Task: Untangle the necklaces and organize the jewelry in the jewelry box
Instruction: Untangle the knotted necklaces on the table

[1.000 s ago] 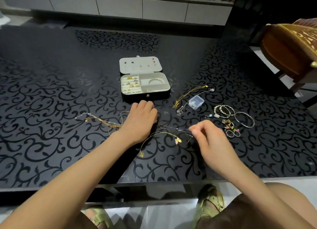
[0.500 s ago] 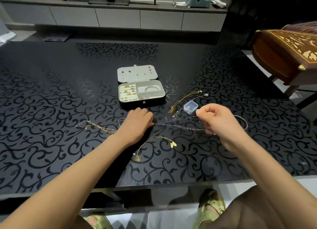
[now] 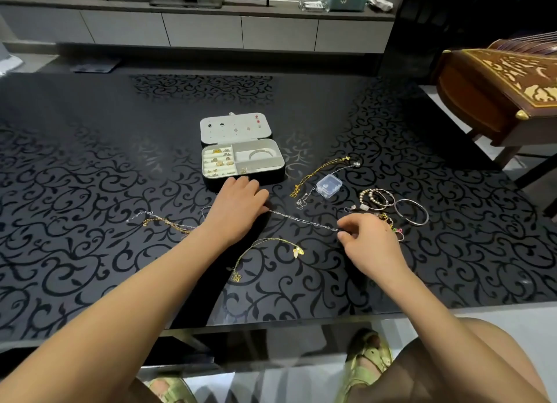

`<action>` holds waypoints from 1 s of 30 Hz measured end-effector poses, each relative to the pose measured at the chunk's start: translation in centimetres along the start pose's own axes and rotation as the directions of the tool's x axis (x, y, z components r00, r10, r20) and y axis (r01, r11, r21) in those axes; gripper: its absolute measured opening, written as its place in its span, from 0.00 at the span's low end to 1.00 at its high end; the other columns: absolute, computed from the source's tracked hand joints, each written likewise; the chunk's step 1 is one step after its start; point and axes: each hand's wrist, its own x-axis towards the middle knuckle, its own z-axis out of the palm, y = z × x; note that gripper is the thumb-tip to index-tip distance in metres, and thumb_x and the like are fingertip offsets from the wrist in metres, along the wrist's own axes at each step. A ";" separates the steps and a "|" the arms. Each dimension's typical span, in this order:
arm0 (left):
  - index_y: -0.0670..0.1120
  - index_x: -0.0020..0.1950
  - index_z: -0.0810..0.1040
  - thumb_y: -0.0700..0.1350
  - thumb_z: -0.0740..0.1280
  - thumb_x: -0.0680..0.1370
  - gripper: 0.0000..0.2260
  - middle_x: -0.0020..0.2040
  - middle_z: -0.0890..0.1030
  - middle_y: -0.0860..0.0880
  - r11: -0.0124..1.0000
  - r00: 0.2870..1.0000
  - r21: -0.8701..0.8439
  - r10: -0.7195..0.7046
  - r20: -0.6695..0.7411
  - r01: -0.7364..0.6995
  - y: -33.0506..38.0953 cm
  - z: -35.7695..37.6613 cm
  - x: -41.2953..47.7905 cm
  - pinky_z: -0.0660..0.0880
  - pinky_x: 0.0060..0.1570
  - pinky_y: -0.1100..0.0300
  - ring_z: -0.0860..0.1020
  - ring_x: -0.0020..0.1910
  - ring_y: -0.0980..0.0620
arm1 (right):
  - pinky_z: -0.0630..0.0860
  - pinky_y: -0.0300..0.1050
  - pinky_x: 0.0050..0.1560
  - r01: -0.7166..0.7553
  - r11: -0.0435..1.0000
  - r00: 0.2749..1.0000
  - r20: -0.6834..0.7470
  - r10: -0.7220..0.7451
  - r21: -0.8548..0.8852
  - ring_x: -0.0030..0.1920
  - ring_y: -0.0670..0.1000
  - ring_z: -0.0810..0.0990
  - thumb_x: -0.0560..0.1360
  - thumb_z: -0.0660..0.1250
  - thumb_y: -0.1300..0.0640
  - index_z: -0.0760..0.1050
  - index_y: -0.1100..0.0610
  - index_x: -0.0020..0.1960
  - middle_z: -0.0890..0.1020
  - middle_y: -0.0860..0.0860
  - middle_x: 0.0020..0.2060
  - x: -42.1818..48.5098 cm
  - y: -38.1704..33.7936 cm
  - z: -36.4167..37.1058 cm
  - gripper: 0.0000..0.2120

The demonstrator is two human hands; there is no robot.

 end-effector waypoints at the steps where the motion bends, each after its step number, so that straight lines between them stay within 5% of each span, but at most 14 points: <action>1: 0.42 0.40 0.76 0.44 0.76 0.68 0.10 0.36 0.75 0.45 0.999 0.999 -0.042 -0.030 -0.009 0.030 -0.1 -0.2 -0.2 0.65 0.35 0.55 0.73 0.35 0.43 | 0.70 0.43 0.57 0.004 1.000 1.000 0.003 -0.004 0.008 0.56 0.51 0.77 0.76 0.65 0.57 0.77 0.53 0.59 0.79 0.50 0.56 -0.1 0.1 0.1 0.12; 7: 0.43 0.44 0.77 0.45 0.68 0.74 0.06 0.40 0.76 0.45 0.944 0.967 -0.222 -0.253 -0.014 0.244 1.3 -2.8 -3.4 0.63 0.38 0.55 0.74 0.39 0.42 | 0.69 0.44 0.53 0.142 0.970 0.975 -0.139 -0.171 -0.199 0.58 0.51 0.72 0.77 0.63 0.51 0.76 0.51 0.59 0.76 0.48 0.55 -2.4 -1.3 0.0 0.12; 12: 0.47 0.41 0.75 0.51 0.71 0.72 0.10 0.38 0.74 0.49 0.919 0.973 -0.321 -0.205 0.102 0.228 2.9 -4.2 -8.2 0.69 0.39 0.53 0.73 0.39 0.46 | 0.66 0.40 0.52 0.386 0.909 0.922 0.021 -0.388 -0.155 0.56 0.50 0.70 0.77 0.63 0.48 0.75 0.50 0.58 0.75 0.47 0.52 -2.8 -4.1 3.7 0.12; 20: 0.48 0.50 0.77 0.48 0.70 0.74 0.08 0.45 0.74 0.51 0.873 0.955 -0.411 -0.174 0.241 0.263 0.8 -4.8 -11.9 0.67 0.48 0.57 0.71 0.47 0.49 | 0.66 0.44 0.43 0.250 0.925 0.967 0.017 -0.256 -0.287 0.52 0.53 0.73 0.77 0.58 0.63 0.70 0.55 0.51 0.74 0.50 0.48 -2.6 -3.5 4.4 0.06; 26: 0.48 0.52 0.79 0.46 0.69 0.75 0.07 0.50 0.76 0.50 0.817 0.897 -0.376 -0.365 0.248 0.436 -3.4 -5.3 -13.0 0.70 0.53 0.54 0.73 0.52 0.48 | 0.68 0.44 0.47 0.175 0.774 0.983 0.067 -0.170 -0.609 0.55 0.55 0.75 0.74 0.63 0.62 0.70 0.56 0.54 0.76 0.52 0.52 -2.5 -4.6 2.6 0.10; 30: 0.46 0.50 0.81 0.43 0.70 0.74 0.06 0.46 0.78 0.46 0.792 0.843 -0.289 -0.515 0.155 0.537 -5.9 -4.7 -12.7 0.71 0.47 0.51 0.74 0.47 0.43 | 0.68 0.46 0.39 0.296 0.780 0.938 0.013 -0.347 -0.552 0.42 0.58 0.77 0.65 0.73 0.65 0.76 0.58 0.43 0.78 0.53 0.39 -2.0 -7.6 3.0 0.09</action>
